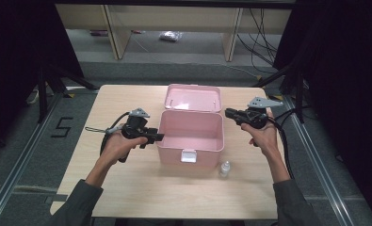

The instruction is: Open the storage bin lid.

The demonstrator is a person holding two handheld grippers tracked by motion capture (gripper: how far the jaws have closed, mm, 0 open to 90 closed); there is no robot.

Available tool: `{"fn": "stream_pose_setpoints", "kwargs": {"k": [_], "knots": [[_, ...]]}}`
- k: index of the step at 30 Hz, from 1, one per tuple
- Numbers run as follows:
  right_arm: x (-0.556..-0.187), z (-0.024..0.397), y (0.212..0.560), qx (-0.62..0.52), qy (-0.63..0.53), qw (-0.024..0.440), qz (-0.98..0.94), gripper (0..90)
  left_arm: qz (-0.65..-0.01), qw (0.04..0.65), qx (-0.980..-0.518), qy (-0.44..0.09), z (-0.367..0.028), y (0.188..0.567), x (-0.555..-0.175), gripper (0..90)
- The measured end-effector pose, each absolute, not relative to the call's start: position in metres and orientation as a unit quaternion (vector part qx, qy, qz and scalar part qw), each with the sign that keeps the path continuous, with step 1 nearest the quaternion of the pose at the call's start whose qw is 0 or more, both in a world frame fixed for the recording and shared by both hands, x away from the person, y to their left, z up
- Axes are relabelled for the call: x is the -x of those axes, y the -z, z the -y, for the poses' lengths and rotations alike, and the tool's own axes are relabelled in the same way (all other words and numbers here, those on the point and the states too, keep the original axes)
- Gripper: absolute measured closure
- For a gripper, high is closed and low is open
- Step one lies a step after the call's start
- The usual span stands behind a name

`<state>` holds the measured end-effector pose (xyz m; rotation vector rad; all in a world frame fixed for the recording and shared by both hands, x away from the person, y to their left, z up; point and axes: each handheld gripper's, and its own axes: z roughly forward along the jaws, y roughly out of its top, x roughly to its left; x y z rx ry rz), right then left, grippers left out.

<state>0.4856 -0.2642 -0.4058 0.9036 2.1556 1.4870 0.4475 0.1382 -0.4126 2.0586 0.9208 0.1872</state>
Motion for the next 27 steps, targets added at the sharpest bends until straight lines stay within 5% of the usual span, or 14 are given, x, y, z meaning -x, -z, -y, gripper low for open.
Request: {"fn": "stream_pose_setpoints", "kwargs": {"k": [27], "knots": [[-0.445,0.294,0.419,-0.337,-0.503,0.187,-0.773,68.6,-0.359,0.425,-0.827,-0.08,-0.139,0.408,-0.435,60.2]]}}
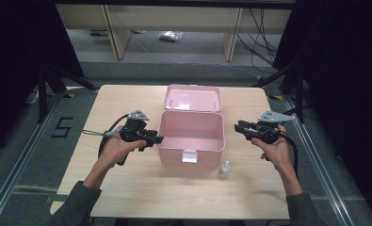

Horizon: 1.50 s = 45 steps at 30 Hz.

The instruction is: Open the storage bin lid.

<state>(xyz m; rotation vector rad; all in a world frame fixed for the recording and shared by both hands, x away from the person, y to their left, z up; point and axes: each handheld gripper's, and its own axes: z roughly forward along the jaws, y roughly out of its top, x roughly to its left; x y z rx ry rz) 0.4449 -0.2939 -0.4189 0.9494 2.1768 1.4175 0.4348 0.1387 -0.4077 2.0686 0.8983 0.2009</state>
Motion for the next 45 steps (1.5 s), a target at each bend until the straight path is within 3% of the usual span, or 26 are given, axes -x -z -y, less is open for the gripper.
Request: {"fn": "stream_pose_setpoints", "kwargs": {"k": [15,31,45], "knots": [[-0.415,0.318,0.429,-0.357,-0.507,0.189,-0.761,65.4,-0.348,0.418,-0.835,-0.084,-0.139,0.404,-0.431,61.3],[-0.386,0.333,0.448,-0.364,-0.509,0.186,-0.758,55.4,-0.345,0.417,-0.836,-0.085,-0.139,0.403,-0.43,61.6],[-0.356,0.331,0.472,-0.374,-0.488,0.145,-0.776,54.8,-0.345,0.412,-0.839,-0.082,-0.138,0.402,-0.424,61.3]]}}
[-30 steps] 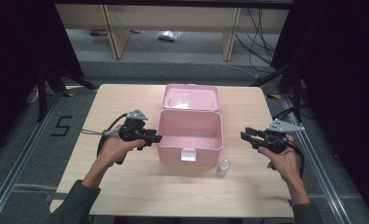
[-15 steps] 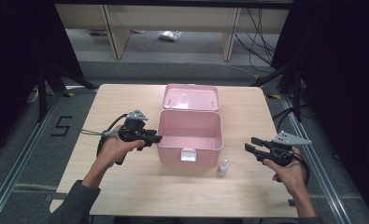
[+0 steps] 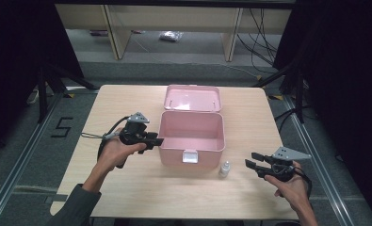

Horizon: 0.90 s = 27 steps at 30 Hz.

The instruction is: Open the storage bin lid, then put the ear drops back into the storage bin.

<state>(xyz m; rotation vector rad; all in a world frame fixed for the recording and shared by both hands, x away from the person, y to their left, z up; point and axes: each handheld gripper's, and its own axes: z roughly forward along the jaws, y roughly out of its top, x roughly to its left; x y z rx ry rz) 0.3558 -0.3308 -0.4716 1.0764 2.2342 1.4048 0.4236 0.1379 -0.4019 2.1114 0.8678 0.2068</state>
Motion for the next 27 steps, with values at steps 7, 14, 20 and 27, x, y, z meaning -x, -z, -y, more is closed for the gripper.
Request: {"fn": "stream_pose_setpoints", "kwargs": {"k": [7,14,20,27], "knots": [[-0.349,0.326,0.474,-0.346,-0.479,0.161,-0.791,54.8,-0.342,0.414,-0.839,-0.082,-0.135,0.401,-0.422,61.2],[-0.341,0.321,0.476,-0.343,-0.476,0.153,-0.795,54.5,-0.35,0.421,-0.833,-0.079,-0.134,0.402,-0.423,61.5],[-0.339,0.316,0.479,-0.335,-0.472,0.154,-0.801,54.4,-0.344,0.413,-0.839,-0.084,-0.135,0.402,-0.422,61.8],[-0.342,0.309,0.484,-0.337,-0.469,0.148,-0.803,51.4,-0.34,0.412,-0.841,-0.082,-0.135,0.402,-0.421,62.2]]}}
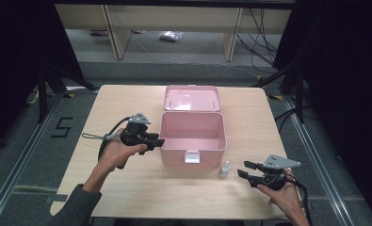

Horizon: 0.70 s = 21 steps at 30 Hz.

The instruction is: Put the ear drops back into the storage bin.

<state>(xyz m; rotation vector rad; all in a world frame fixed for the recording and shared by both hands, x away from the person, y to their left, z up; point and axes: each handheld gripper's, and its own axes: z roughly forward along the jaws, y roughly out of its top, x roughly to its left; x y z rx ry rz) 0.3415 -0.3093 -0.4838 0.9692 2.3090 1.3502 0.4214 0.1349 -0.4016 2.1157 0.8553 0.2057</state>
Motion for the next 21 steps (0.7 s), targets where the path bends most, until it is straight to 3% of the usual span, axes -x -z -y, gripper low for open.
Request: {"fn": "stream_pose_setpoints", "kwargs": {"k": [5,21], "knots": [[-0.34,0.302,0.487,-0.344,-0.464,0.128,-0.806,49.3,-0.338,0.414,-0.841,-0.086,-0.134,0.402,-0.421,62.2],[-0.347,0.281,0.491,-0.34,-0.453,0.136,-0.813,48.0,-0.34,0.415,-0.84,-0.085,-0.132,0.401,-0.422,62.1]]}}
